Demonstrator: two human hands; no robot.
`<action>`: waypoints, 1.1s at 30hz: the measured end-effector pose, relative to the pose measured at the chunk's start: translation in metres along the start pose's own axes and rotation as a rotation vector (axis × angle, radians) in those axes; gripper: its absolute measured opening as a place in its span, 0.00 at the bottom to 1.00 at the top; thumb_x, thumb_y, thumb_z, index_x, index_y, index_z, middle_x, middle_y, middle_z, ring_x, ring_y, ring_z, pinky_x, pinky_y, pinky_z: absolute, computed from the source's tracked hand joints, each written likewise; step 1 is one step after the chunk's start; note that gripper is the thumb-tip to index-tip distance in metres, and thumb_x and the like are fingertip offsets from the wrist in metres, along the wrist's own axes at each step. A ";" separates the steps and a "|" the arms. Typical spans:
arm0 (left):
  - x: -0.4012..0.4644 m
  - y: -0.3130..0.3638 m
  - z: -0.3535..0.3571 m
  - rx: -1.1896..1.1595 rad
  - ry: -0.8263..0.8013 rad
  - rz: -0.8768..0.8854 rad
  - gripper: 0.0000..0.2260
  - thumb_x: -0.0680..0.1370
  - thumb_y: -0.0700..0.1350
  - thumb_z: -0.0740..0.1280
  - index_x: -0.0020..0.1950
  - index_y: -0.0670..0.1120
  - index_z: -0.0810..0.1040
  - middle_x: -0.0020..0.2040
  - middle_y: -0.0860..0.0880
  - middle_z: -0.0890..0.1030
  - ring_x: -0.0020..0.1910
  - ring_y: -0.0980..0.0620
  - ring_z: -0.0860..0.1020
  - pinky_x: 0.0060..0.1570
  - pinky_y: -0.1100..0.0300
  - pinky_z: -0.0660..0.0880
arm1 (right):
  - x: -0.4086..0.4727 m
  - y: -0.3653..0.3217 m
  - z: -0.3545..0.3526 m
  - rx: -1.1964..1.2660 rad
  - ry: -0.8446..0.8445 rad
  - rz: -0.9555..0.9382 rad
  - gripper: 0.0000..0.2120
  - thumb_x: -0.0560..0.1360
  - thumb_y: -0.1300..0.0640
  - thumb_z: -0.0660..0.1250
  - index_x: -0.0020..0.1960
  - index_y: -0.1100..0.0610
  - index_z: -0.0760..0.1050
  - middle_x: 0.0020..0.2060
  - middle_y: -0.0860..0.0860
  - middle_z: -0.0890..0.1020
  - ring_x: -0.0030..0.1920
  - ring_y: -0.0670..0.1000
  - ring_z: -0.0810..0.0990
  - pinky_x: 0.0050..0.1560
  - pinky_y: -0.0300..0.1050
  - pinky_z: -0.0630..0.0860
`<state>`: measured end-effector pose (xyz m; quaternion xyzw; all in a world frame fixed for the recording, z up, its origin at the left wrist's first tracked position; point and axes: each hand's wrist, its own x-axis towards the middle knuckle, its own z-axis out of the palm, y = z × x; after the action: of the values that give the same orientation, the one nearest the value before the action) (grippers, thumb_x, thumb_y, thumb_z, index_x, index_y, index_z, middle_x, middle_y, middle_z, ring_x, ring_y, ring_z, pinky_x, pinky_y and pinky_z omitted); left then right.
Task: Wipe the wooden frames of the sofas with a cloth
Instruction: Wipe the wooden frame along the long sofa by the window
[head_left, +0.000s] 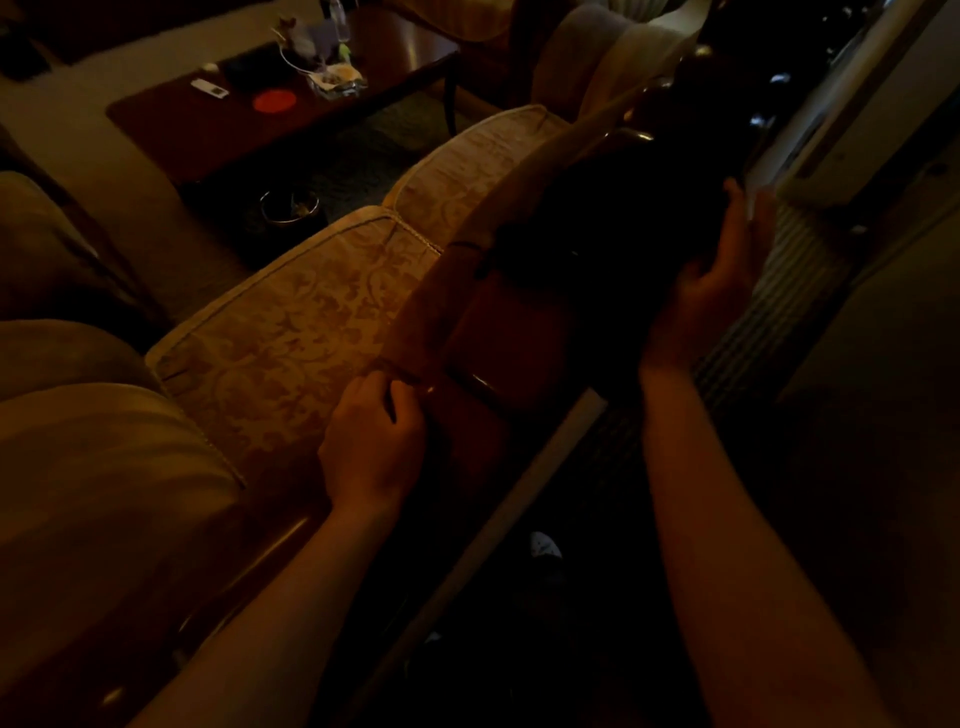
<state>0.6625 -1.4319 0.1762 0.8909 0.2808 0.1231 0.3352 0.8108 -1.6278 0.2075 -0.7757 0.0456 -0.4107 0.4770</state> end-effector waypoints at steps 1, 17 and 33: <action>0.001 0.001 0.000 0.004 -0.002 -0.003 0.11 0.81 0.47 0.56 0.43 0.44 0.73 0.39 0.48 0.72 0.38 0.48 0.70 0.37 0.57 0.61 | -0.004 0.009 -0.002 -0.012 -0.035 0.023 0.17 0.79 0.60 0.58 0.65 0.64 0.72 0.66 0.62 0.72 0.69 0.61 0.68 0.70 0.45 0.63; 0.001 0.001 0.000 0.001 -0.007 0.005 0.18 0.74 0.54 0.49 0.43 0.45 0.74 0.38 0.50 0.70 0.37 0.49 0.70 0.38 0.56 0.62 | -0.086 -0.052 -0.021 0.231 -0.158 0.305 0.25 0.79 0.47 0.54 0.73 0.57 0.60 0.73 0.55 0.63 0.73 0.48 0.61 0.72 0.42 0.60; 0.001 0.002 0.001 0.007 0.033 -0.014 0.13 0.80 0.48 0.55 0.39 0.47 0.71 0.33 0.53 0.67 0.34 0.51 0.68 0.35 0.58 0.58 | -0.136 -0.045 -0.017 0.068 -0.208 0.119 0.28 0.75 0.53 0.60 0.71 0.64 0.61 0.69 0.68 0.64 0.71 0.57 0.60 0.71 0.31 0.52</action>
<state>0.6646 -1.4334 0.1766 0.8879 0.2930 0.1345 0.3282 0.6951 -1.5523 0.1652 -0.7935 0.0279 -0.3002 0.5287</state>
